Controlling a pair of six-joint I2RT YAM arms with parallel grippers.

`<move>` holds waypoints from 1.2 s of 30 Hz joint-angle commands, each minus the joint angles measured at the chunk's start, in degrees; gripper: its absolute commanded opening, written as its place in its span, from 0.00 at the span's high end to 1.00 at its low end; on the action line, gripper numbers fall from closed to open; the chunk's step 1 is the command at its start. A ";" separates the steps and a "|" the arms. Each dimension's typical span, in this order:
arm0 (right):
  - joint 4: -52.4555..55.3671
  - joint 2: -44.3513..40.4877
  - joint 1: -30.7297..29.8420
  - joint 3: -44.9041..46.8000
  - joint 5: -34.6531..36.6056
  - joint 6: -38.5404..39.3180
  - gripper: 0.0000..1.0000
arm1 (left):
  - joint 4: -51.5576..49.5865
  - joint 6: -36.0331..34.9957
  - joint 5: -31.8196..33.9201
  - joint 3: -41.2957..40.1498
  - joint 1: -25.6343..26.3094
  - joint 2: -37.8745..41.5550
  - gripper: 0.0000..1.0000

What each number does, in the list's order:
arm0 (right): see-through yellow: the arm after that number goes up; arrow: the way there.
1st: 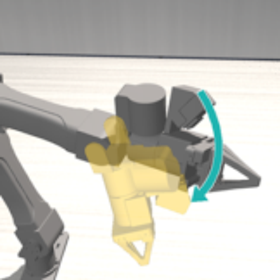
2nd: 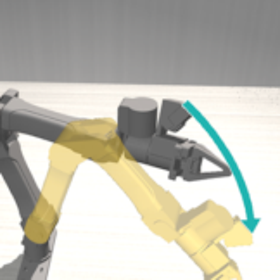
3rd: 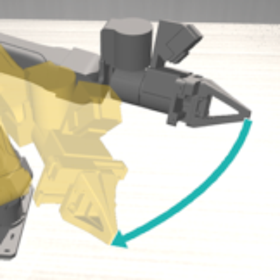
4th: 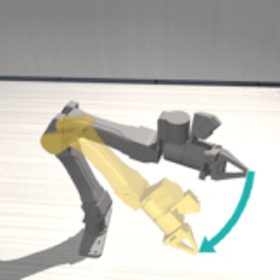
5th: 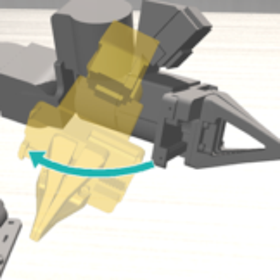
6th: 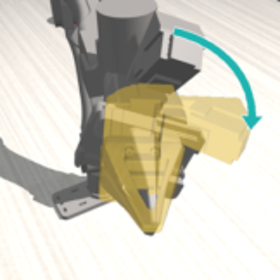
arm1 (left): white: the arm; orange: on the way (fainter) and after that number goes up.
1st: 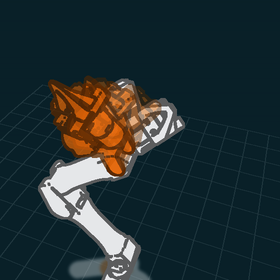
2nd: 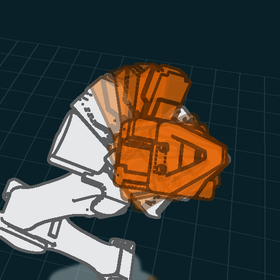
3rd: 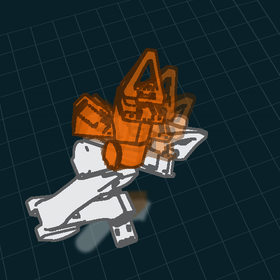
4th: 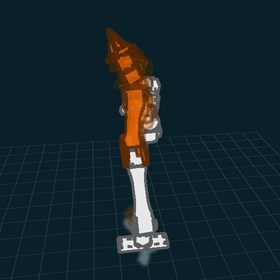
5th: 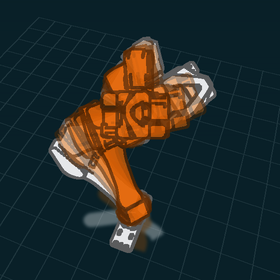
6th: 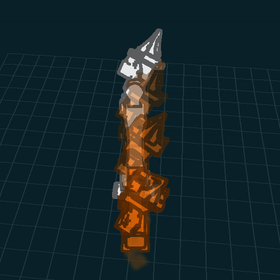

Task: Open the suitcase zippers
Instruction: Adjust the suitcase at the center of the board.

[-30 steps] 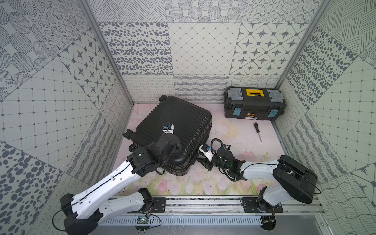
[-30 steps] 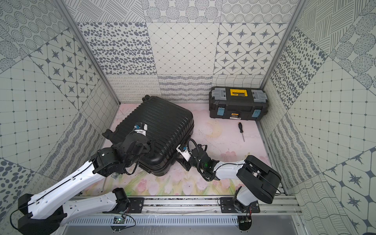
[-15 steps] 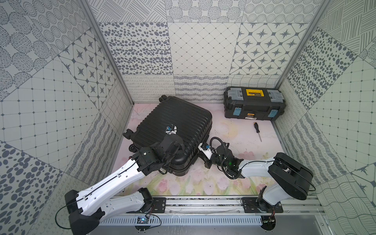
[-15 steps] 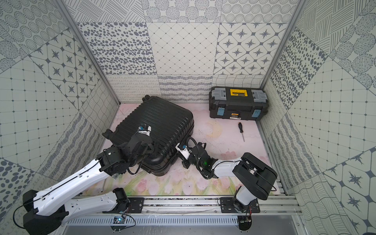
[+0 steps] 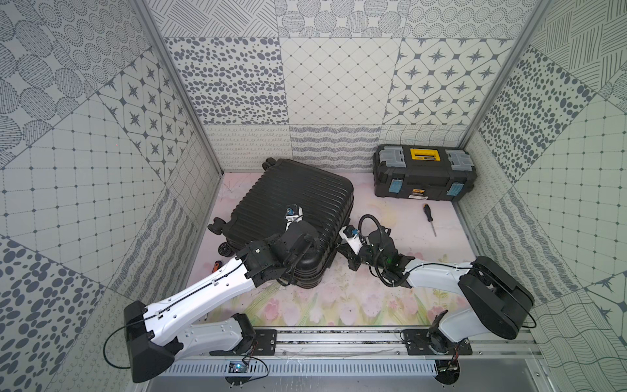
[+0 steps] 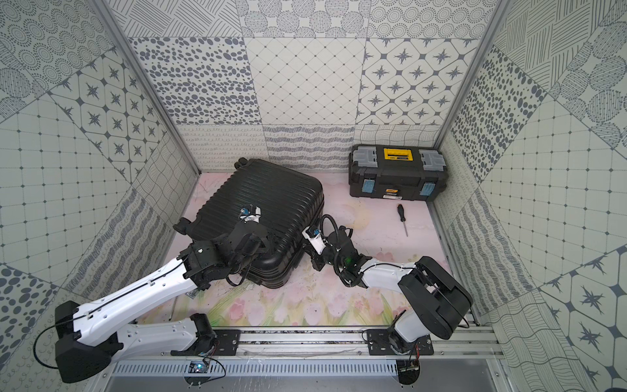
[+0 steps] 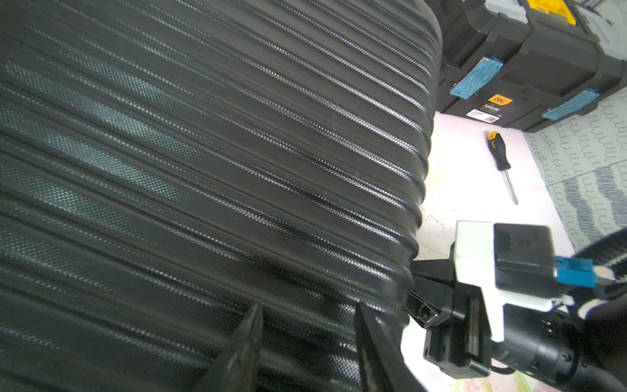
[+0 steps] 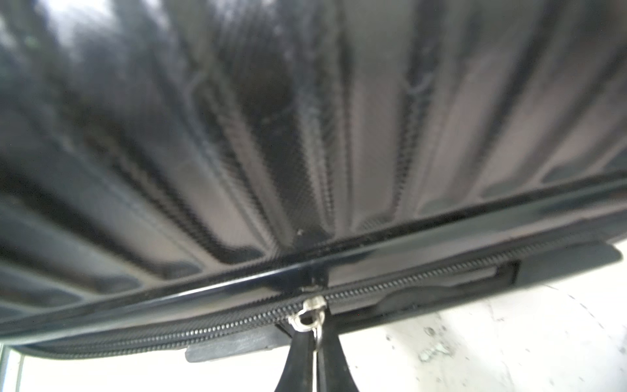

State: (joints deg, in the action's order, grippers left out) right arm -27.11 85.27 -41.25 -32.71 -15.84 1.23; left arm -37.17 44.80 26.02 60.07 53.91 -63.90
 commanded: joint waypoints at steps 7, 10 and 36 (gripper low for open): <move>3.82 -1.58 7.19 -6.62 1.18 0.71 1.00 | -12.02 3.03 -6.04 -6.85 0.00 0.76 0.62; 6.79 -0.29 8.45 -9.14 2.31 1.17 1.00 | -13.25 3.41 -4.98 -7.00 0.05 1.92 0.63; 9.80 -5.92 9.66 -7.34 2.99 -5.47 1.00 | -28.10 5.72 -11.65 -1.52 -42.11 15.70 0.25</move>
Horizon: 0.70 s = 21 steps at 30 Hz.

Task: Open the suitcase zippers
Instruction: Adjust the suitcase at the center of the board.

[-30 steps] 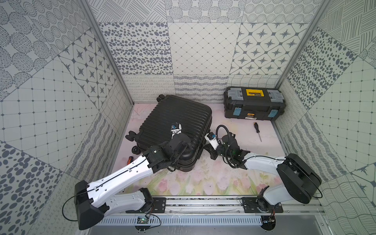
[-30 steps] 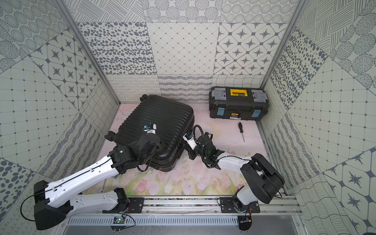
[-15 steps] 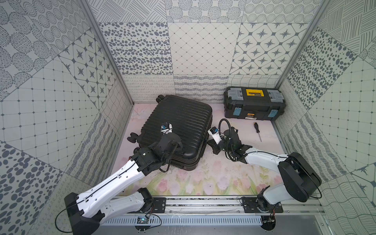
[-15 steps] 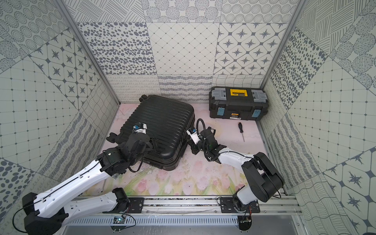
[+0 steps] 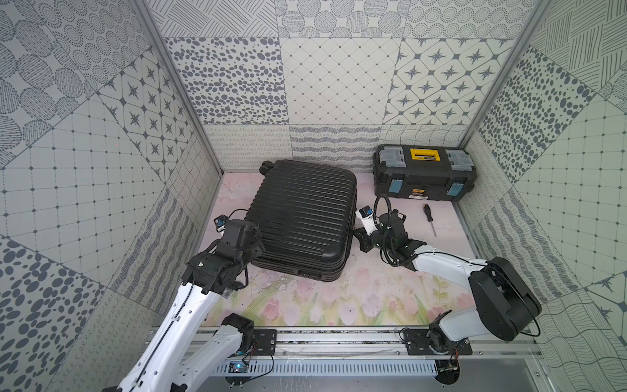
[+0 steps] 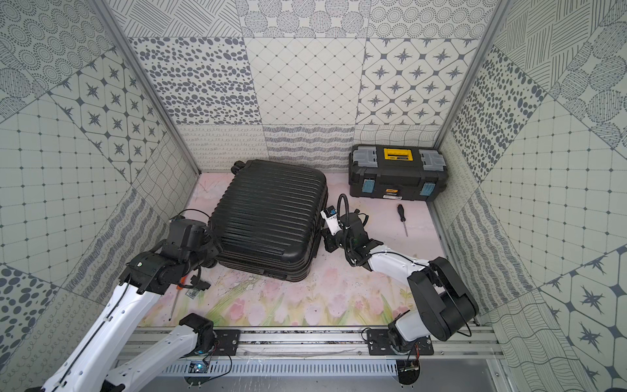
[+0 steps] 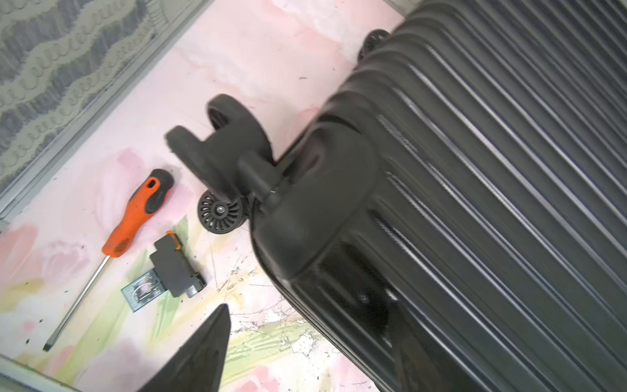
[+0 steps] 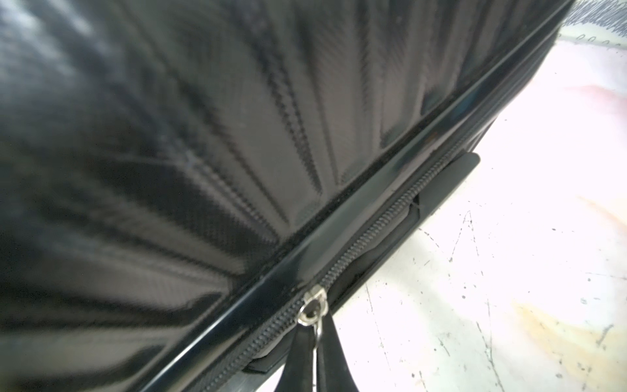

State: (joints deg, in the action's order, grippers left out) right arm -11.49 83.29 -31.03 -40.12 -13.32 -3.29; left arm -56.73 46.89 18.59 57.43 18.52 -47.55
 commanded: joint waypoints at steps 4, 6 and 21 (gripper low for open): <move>-5.78 -4.86 -1.05 1.39 0.36 -2.39 1.00 | -7.57 6.05 -3.65 5.15 -11.51 -3.71 0.16; -5.92 -5.32 -1.12 1.95 0.49 -3.16 1.00 | -6.13 7.79 -5.11 5.98 -13.83 -5.57 0.17; -6.27 -7.71 -3.25 3.98 -1.90 -6.28 1.00 | 19.88 13.13 -16.04 2.28 -23.62 -20.90 0.32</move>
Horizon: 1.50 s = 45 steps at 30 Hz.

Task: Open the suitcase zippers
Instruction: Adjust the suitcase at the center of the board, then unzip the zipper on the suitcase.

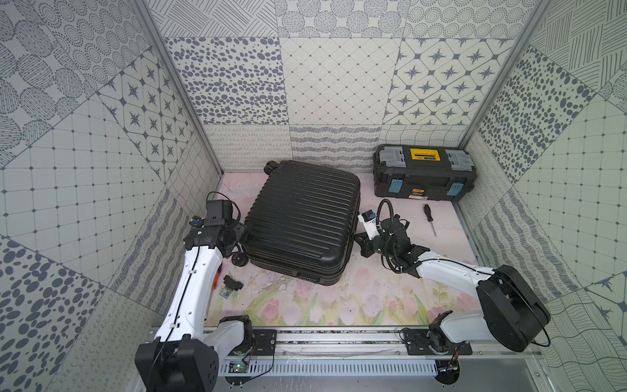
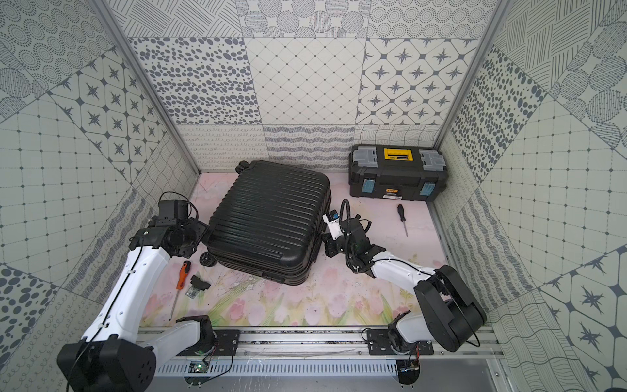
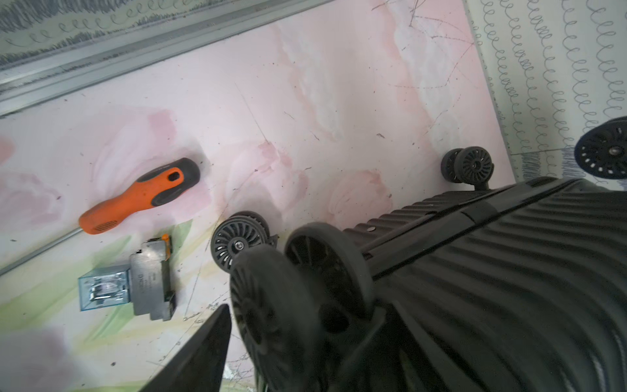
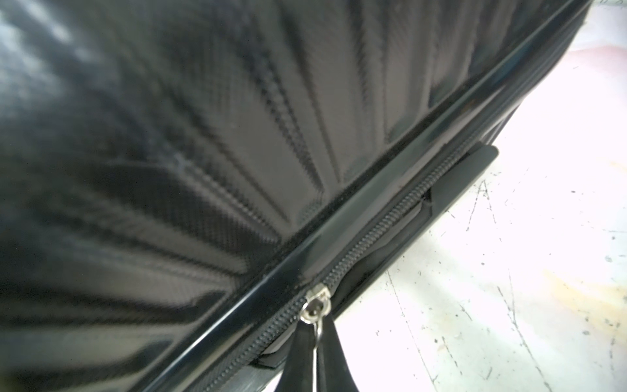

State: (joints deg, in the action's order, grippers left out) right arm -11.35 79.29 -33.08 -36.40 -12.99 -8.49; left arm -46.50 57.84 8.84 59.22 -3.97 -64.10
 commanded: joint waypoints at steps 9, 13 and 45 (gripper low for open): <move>-1.32 -6.00 -10.26 1.16 1.24 1.57 1.00 | 14.85 -9.60 -8.83 8.02 -1.18 -17.02 0.70; 0.05 -5.69 -14.20 0.40 2.64 1.55 1.00 | 15.70 -15.81 -9.92 12.77 -1.13 -22.61 0.85; -0.99 1.85 13.18 -7.94 9.24 -1.94 1.00 | 16.62 -22.92 -7.13 14.23 -0.80 -27.99 0.97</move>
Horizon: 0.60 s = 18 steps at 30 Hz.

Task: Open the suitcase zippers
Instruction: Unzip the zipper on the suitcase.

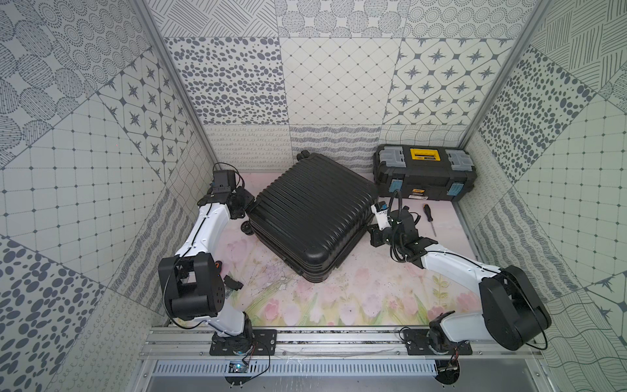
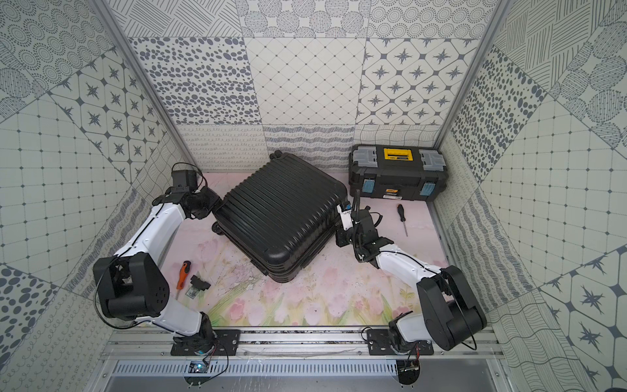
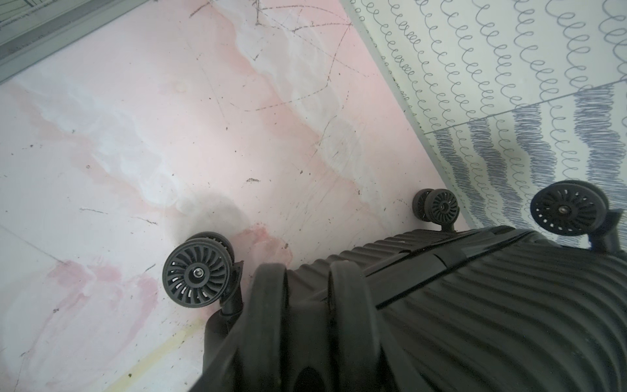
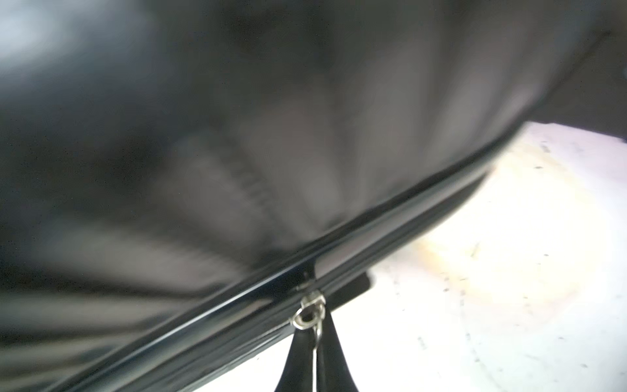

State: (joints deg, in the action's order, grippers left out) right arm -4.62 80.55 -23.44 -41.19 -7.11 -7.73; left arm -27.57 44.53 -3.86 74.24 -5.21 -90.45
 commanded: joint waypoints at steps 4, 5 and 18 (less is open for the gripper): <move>-5.94 0.86 2.63 -3.73 -0.06 -1.72 1.00 | -5.58 -9.17 7.48 2.29 1.38 -1.75 0.55; -5.79 0.44 2.01 -3.15 -0.60 -1.76 1.00 | -7.53 -9.19 9.61 4.07 2.17 -1.70 0.36; -3.02 -2.47 -13.96 2.16 0.17 -2.30 1.00 | -23.16 -6.65 26.55 1.92 19.59 21.72 0.01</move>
State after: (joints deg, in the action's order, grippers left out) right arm -4.43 79.13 -32.77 -39.59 -3.44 -8.88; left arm -41.93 40.27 14.24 78.61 7.68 -76.64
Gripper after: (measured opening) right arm 0.048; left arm 0.990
